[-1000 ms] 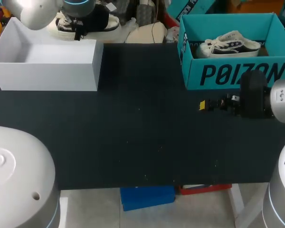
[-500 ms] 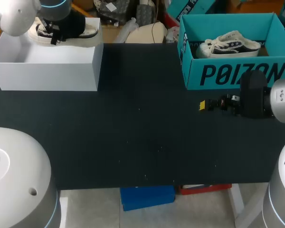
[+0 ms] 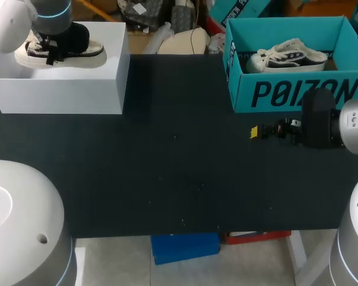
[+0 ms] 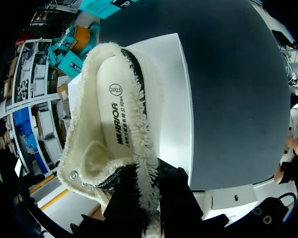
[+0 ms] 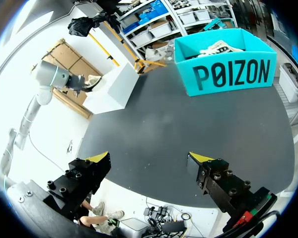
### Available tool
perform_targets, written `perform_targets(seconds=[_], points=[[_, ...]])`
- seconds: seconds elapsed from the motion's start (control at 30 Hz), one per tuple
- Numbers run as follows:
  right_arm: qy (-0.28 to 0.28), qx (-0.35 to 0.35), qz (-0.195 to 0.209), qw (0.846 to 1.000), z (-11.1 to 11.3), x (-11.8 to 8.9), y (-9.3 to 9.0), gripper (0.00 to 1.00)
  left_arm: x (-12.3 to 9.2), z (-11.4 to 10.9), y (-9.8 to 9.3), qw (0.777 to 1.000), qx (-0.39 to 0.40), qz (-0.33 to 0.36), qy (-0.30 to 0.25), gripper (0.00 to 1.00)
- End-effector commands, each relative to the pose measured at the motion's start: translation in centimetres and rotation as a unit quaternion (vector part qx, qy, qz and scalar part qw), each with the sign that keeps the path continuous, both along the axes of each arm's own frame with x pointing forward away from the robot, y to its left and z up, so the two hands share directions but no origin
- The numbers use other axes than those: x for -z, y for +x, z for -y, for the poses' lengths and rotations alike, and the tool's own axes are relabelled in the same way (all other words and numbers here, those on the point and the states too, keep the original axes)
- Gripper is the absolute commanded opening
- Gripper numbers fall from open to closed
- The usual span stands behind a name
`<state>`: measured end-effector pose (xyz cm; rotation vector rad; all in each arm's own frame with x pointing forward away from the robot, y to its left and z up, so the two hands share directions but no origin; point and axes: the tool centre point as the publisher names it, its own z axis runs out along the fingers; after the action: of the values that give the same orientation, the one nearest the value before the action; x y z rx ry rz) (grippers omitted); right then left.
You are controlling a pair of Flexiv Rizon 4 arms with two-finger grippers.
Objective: Take the shoe out of the shoebox, open the shoe tongue, remove and reinsert the insole, then place the shoe into the shoebox
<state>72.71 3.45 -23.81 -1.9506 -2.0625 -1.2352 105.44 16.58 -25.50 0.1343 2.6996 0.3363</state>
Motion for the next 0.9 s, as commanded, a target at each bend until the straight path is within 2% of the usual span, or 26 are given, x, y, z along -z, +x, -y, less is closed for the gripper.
perform_targets(seconds=[0.03,0.2,0.5,0.9], points=[[0.0,0.0,0.0,1.0,0.0,0.0,0.0,1.0,0.6,-0.7,0.2,1.0,0.002,-0.002,-0.001,0.0],[0.0,0.0,0.0,1.0,0.0,0.0,0.0,1.0,1.6,-1.6,0.7,1.0,0.003,-0.002,0.004,0.0],[0.0,0.0,0.0,1.0,0.0,0.0,0.0,1.0,3.8,-1.9,1.5,1.0,-0.003,-0.012,-0.004,0.0],[0.0,0.0,0.0,1.0,0.0,0.0,0.0,1.0,8.1,-2.5,1.9,0.999,-0.01,-0.042,0.004,0.0]])
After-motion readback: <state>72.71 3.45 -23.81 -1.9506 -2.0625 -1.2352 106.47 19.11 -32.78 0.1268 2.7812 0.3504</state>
